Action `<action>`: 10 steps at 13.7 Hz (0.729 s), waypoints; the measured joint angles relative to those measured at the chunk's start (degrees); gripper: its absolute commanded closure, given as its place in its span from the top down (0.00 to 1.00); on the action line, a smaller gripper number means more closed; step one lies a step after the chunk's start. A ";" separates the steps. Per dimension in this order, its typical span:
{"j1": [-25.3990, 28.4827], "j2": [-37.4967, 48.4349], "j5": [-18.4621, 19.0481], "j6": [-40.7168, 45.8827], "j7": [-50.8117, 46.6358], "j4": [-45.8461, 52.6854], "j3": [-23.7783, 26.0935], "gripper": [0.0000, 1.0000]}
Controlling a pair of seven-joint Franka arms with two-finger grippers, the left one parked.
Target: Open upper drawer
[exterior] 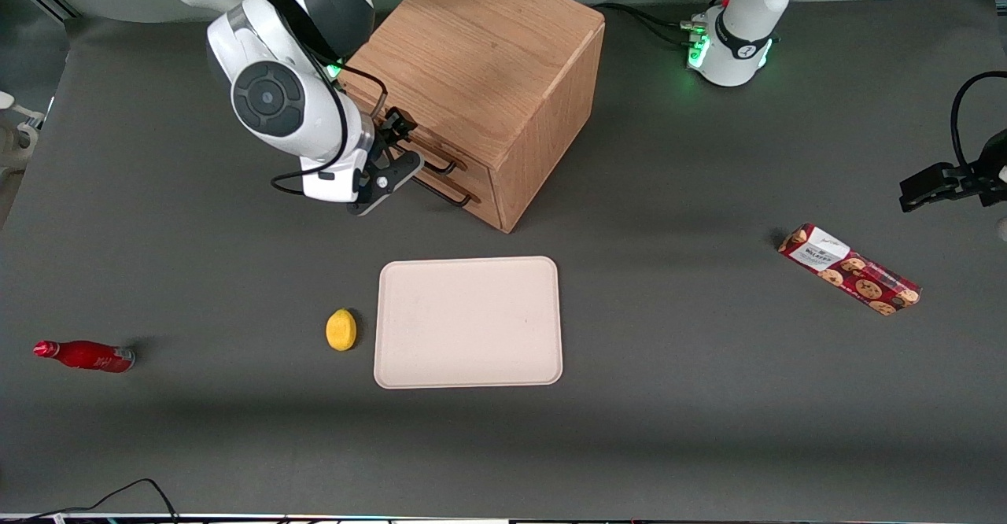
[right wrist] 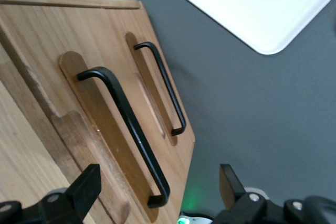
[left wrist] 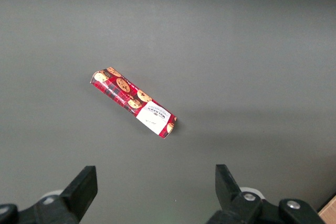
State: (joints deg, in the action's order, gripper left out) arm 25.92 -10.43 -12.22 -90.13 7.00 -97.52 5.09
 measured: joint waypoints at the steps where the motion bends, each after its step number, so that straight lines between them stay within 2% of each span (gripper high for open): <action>1: 0.00 -0.20 -0.53 0.00 0.96 -0.52 0.00 1.00; 10: -0.02 -0.63 -0.70 -2.01 2.95 -3.33 -0.04 1.00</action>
State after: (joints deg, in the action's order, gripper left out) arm 25.91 -11.06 -12.92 -92.14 9.95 -100.86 5.05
